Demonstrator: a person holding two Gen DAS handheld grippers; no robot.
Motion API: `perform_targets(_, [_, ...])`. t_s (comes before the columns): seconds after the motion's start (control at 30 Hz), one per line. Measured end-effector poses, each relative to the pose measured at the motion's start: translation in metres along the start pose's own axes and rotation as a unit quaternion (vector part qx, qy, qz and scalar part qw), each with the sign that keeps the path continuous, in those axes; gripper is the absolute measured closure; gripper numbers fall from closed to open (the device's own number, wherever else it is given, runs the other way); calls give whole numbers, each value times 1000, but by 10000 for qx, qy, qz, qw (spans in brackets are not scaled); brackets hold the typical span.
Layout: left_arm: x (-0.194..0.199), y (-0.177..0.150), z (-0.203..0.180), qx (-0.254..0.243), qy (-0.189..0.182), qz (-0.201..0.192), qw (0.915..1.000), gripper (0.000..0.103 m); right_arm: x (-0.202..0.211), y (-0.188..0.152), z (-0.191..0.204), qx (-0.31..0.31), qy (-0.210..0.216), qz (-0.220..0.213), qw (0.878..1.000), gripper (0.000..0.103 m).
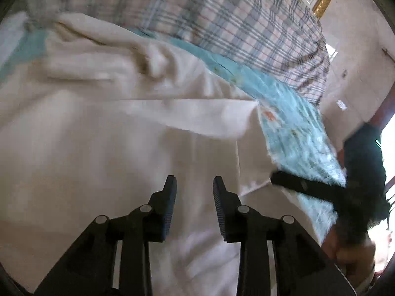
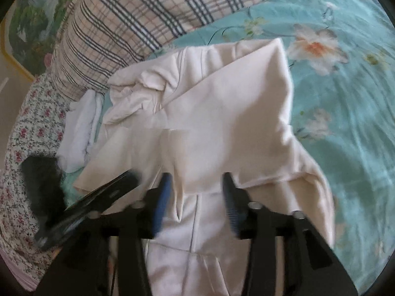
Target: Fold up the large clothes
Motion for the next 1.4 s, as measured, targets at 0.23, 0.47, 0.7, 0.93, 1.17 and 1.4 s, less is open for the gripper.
perform_targets(0.23, [91,-39,149,862,1730,-523,9797,62,-51,-1,5,190,-242,307,9991,52])
perform_targets(0.47, [89,-47,250,1392,2259,-271,9638,63,-85,-3,22,303,-32,562,9980,98])
perform_targets(0.7, [67,-20,271,1406,2631,-263,9541,65,-13,74,41,794,-279,-655,9943,99])
perform_targets(0.93, [74,-34,279,1675,2716,-371,9470,73,-36,52,-13,577,-827,-39,9949,99])
perform_targets(1.17, [99,-50,283,2031,2292,-219,9517,76,-23,39,-26,320,-1222,-203,9918,82])
perform_targets(1.4, [108,5,264,2169,946,-365,9709,39,-25,32,12,526,-426,-88,9977,80])
Point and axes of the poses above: each gripper's, at about its wrist camera, not at the fingertips, and x roughly against the way its jaws point, z to its left, y to its top, the point moved 10 cm from there along -x, roughly the way its jaws point, and after that the axes turned 9 degrees about y, right-handed, at the moved point
